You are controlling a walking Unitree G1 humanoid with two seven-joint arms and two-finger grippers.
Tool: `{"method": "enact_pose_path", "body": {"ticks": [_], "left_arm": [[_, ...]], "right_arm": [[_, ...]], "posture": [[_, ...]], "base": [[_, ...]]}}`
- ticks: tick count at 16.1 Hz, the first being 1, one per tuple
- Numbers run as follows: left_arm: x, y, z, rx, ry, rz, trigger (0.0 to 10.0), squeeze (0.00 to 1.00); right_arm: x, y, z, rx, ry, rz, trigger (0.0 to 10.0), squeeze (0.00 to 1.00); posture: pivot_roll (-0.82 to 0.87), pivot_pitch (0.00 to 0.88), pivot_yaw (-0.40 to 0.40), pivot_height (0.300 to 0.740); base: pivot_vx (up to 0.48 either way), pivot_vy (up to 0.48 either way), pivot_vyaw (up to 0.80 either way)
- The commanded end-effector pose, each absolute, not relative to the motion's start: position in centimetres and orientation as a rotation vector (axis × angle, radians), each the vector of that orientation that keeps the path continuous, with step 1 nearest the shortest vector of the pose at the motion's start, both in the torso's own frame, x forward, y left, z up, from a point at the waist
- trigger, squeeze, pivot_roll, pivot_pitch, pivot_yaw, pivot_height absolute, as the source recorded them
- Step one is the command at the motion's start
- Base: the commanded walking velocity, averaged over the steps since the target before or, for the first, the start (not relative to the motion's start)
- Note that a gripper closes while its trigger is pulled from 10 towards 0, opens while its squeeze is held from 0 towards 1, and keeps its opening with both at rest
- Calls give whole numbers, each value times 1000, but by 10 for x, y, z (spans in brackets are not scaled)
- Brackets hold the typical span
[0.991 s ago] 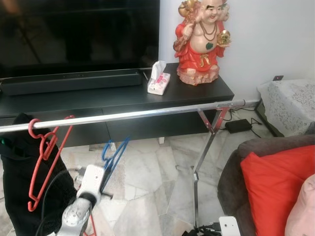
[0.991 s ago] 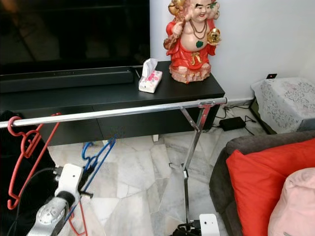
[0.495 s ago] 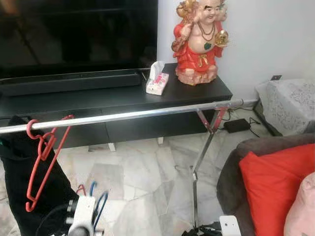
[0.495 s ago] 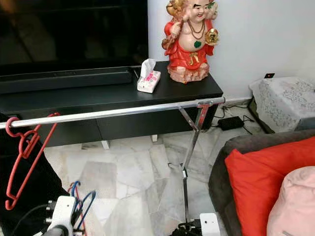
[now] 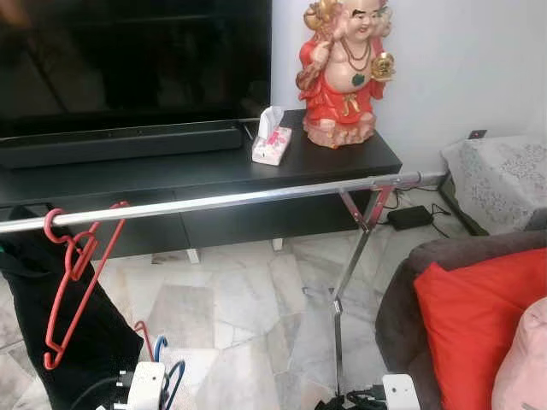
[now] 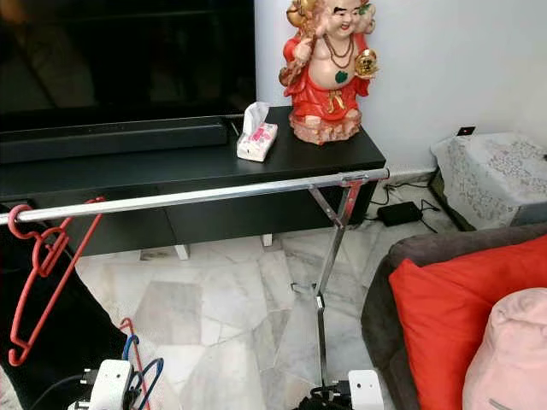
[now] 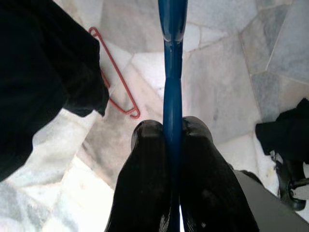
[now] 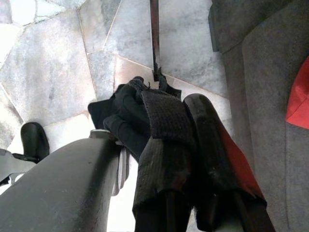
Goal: Hang hanger
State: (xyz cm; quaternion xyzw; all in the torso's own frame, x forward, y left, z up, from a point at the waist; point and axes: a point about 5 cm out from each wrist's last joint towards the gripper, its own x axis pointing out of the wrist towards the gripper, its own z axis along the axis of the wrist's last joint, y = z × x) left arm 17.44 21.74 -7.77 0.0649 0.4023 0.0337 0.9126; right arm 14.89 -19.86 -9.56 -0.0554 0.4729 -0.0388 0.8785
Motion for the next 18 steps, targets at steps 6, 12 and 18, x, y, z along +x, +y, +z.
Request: {"method": "enact_pose_path", "body": {"ticks": [6,12,18], "left_arm": [[169,218,-81,138,857,74,10000,0],[171,217,-80,141,854,67,10000,0],[171,217,-80,141,851,68,10000,0]], "right_arm": [[147,-198,-96,-106,979,-99,10000,0],[144,-207,-96,-101,981,-126,10000,0],[145,-205,-96,-97,985,-129,10000,0]], "posture": [[-154,0,-1,740],[-152,0,2,740],[-148,0,2,740]], "base": [[0,269,0],[0,312,0],[0,309,0]]}}
